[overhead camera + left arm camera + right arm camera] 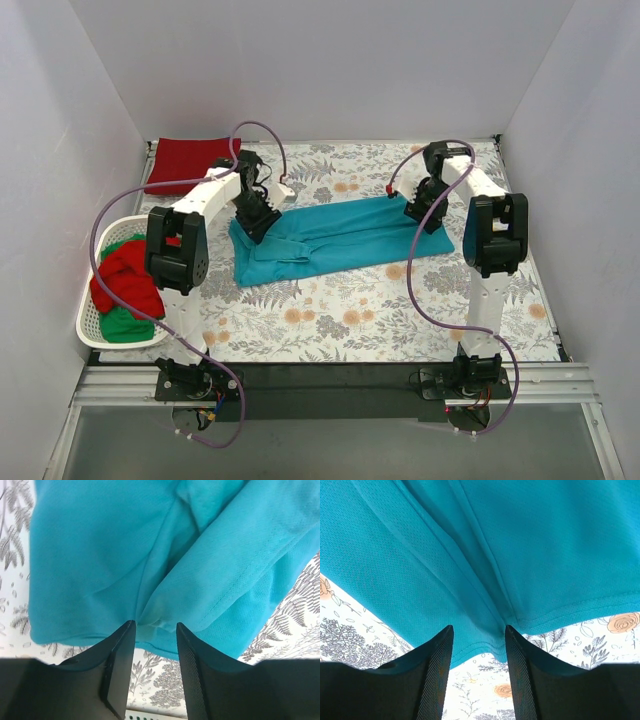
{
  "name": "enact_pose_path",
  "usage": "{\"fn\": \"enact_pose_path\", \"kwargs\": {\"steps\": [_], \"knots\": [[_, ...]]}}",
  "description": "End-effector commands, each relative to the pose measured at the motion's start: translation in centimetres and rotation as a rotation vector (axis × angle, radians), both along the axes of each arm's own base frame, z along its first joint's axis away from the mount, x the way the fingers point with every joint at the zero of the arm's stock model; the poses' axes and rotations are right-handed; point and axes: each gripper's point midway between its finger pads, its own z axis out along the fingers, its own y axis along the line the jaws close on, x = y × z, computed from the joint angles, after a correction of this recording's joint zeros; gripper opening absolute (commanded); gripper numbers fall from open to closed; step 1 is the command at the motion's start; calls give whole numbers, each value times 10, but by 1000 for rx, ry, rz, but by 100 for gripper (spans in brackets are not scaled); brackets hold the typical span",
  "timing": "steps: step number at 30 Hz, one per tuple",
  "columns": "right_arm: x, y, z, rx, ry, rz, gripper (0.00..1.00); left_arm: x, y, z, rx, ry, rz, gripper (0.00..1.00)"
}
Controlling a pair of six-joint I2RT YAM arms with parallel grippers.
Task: Fold and stack the t-shirts
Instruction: Fold the tshirt
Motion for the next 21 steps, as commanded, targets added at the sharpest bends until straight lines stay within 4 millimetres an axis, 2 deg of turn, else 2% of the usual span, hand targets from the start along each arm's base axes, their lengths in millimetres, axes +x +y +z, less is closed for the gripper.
{"fn": "enact_pose_path", "kwargs": {"steps": [1,2,3,6,7,10,14,16,17,21], "knots": [[2,-4,32,14,-40,-27,53,21,5,42,-60,-97,92,38],[1,-7,35,21,-44,-49,52,20,13,46,-73,-77,157,38],[-1,-8,37,29,-40,-77,51,21,11,56,-109,-77,188,38],[-12,-8,38,48,-14,-114,39,10,13,68,-161,-23,288,38],[-15,-5,38,65,0,-133,34,1,8,74,-198,-3,295,38],[-23,3,31,100,51,-175,27,-18,-9,80,-289,67,345,37],[-25,8,25,120,91,-223,21,-36,-24,67,-308,158,410,38],[-27,8,18,114,114,-235,18,-37,-28,60,-309,174,463,38],[-28,8,16,113,120,-240,18,-43,-26,51,-289,192,490,38],[-31,8,5,106,157,-275,16,-47,-26,37,-279,222,577,38]]}}
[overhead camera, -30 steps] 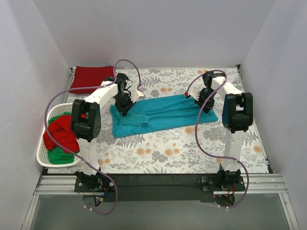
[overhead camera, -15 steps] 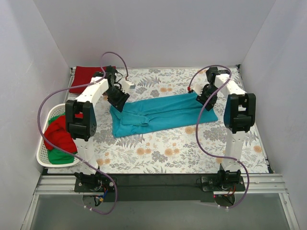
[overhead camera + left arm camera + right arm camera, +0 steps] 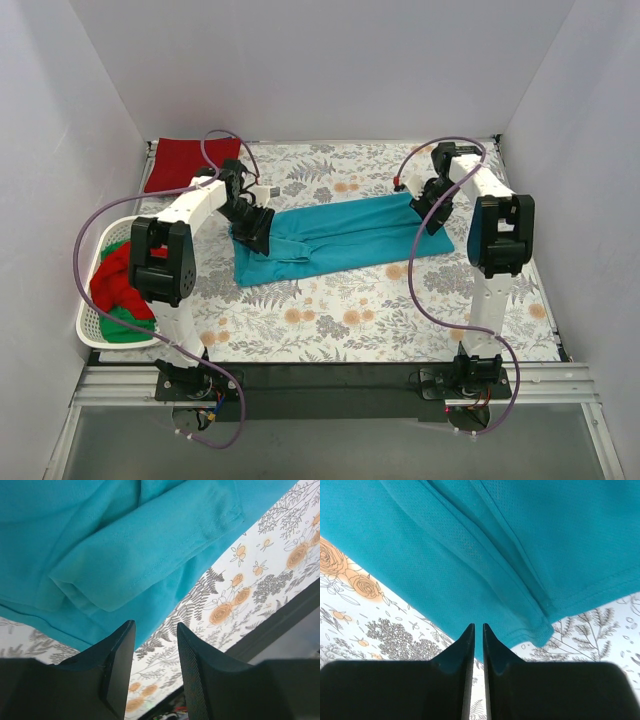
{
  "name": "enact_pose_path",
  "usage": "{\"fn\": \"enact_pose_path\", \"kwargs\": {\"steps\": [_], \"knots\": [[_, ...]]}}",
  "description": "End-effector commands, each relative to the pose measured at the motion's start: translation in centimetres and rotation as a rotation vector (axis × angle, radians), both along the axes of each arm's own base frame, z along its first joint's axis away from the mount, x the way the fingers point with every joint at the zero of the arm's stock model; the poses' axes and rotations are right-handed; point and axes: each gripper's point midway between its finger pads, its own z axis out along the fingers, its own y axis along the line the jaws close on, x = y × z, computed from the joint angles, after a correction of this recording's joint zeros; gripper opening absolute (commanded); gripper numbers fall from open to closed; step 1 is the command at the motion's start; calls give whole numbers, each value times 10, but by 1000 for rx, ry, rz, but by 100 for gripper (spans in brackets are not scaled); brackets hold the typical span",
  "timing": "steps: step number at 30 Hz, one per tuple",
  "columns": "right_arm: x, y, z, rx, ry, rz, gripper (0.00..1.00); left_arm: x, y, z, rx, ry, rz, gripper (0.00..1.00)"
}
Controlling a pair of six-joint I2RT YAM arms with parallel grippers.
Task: Fold and stack the t-shirts
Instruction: Fold the tshirt
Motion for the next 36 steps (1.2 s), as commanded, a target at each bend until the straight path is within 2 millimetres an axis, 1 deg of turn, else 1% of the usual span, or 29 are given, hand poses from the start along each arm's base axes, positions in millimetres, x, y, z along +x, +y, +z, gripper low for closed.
{"fn": "enact_pose_path", "kwargs": {"steps": [1,4,9,11,12,17,19,23,26,31,33,34,36], "knots": [[-10,6,-10,24,75,-53,15,8,-6,12,-35,-32,120,38],[-13,8,-16,32,97,-62,15,3,-6,3,-30,-7,148,40],[-10,9,-16,35,91,-63,15,-3,-1,-16,8,31,215,43],[-11,9,-16,34,94,-60,15,-3,0,-22,22,37,235,46],[-12,8,-16,34,97,-62,15,-2,1,-24,29,36,242,49],[-15,7,-18,23,103,-53,14,8,-3,-31,17,27,274,51],[-16,6,-19,20,103,-49,15,13,-4,-29,9,13,287,51],[-17,5,-20,13,105,-41,14,25,-6,-15,-13,-52,291,51],[-17,5,-20,16,104,-40,14,31,-9,-11,-34,-72,290,52],[-18,5,-22,19,110,-36,14,53,-17,-6,-69,-110,303,52],[-19,5,-21,19,107,-33,14,61,-22,0,-99,-132,305,52],[-19,6,-20,21,107,-31,14,67,-26,6,-126,-153,300,52],[-18,7,-16,32,100,-33,12,71,-28,12,-136,-166,305,52]]}}
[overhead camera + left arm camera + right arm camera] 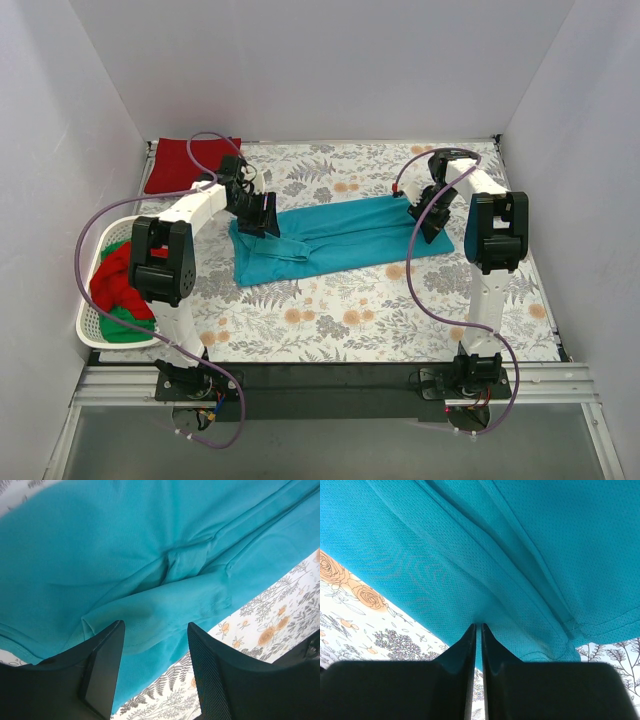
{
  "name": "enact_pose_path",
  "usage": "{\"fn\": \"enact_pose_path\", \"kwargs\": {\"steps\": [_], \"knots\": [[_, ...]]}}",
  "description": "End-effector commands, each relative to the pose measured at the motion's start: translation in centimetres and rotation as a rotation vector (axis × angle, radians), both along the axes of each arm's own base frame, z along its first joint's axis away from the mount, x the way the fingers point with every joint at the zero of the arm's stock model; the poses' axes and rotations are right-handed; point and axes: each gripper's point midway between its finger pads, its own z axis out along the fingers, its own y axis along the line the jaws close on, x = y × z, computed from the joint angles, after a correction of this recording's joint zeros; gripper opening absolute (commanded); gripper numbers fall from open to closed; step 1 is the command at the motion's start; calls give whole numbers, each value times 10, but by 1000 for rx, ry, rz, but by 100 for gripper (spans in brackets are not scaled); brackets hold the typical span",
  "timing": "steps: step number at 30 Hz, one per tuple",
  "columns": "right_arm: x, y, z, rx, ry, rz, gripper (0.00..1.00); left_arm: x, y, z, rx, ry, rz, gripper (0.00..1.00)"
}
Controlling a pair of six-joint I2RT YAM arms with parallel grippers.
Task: Fold and stack the t-shirts
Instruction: Fold the tshirt
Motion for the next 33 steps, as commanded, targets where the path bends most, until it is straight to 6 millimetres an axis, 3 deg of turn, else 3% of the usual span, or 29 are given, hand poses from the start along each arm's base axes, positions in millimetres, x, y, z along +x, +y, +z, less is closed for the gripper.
{"fn": "enact_pose_path", "kwargs": {"steps": [1,3,6,7,9,14,18,22,28,33], "knots": [[-4,7,12,31,-8,10,12,26,-7,29,-46,-102,12,52],[1,15,26,59,-45,14,12,22,-4,35,-43,-109,8,52],[2,44,53,154,-94,23,13,-1,-3,40,-77,-70,-11,52],[-4,63,60,205,-93,44,14,-10,-2,40,-84,-47,-10,52],[-14,82,73,244,-105,76,14,-27,1,40,-93,-20,0,52],[-34,144,92,354,-107,147,17,-45,16,30,-115,51,77,53],[-46,186,92,397,-109,218,17,-48,27,20,-117,79,122,54],[-52,197,80,388,-85,230,15,-45,26,10,-133,96,132,55],[-62,184,60,322,-74,231,14,-28,25,-3,-134,79,148,56],[-71,171,54,294,-67,226,14,-13,24,-14,-134,77,159,57]]}}
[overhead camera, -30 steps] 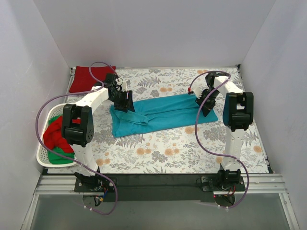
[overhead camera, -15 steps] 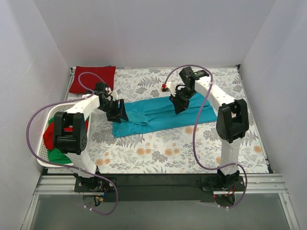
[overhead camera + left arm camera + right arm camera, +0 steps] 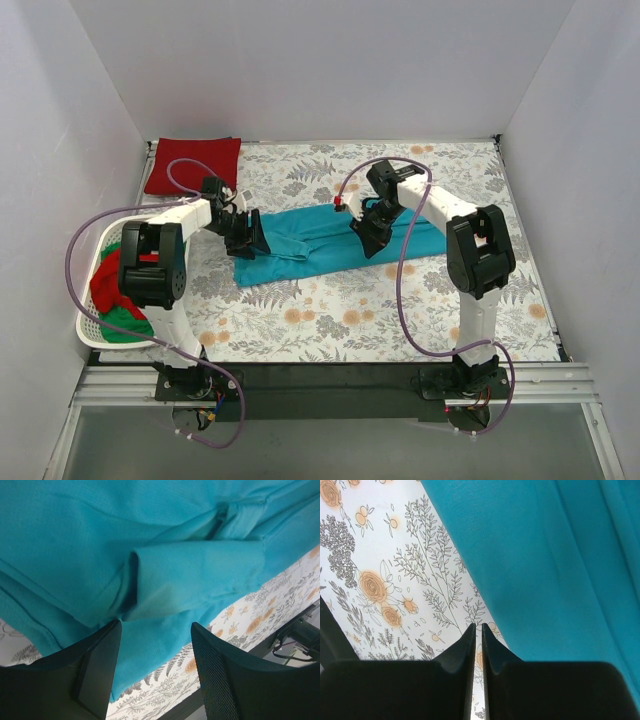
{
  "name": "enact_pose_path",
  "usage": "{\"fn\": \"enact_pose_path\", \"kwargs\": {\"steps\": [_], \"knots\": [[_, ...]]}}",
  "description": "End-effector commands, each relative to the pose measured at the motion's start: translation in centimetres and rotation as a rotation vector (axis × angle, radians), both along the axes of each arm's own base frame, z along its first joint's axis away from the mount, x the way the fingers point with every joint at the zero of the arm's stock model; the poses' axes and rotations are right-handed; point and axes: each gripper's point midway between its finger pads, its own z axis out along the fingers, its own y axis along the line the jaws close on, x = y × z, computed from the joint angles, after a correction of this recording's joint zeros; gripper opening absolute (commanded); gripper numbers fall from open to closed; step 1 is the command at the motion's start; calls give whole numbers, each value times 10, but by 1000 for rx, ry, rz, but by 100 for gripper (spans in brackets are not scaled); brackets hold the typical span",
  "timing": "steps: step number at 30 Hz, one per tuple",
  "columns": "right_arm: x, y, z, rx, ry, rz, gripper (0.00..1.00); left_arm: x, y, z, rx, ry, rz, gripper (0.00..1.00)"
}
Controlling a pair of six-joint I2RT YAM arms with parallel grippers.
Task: Fold and stack the t-shirts
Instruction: Fold the tshirt
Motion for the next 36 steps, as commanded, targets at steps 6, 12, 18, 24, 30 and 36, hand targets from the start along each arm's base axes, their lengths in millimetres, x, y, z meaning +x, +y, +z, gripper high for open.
{"fn": "enact_pose_path", "kwargs": {"steps": [6,12,18,24,30,36], "knots": [[6,-15,13,-6,-51,-36,13,37,-15,26,-85,-113,-14,57],[8,-20,11,-12,-47,-47,14,43,-29,47,-158,-160,-43,57],[12,-27,8,-23,-45,-64,13,57,-37,44,-209,-143,-27,57],[15,-34,7,-32,-46,-77,13,87,-46,51,-263,-150,-5,57],[13,-40,5,-46,-46,-81,13,100,-54,48,-317,-83,36,57],[11,-45,4,-61,-48,-80,13,102,-48,50,-317,-70,88,58]]}}
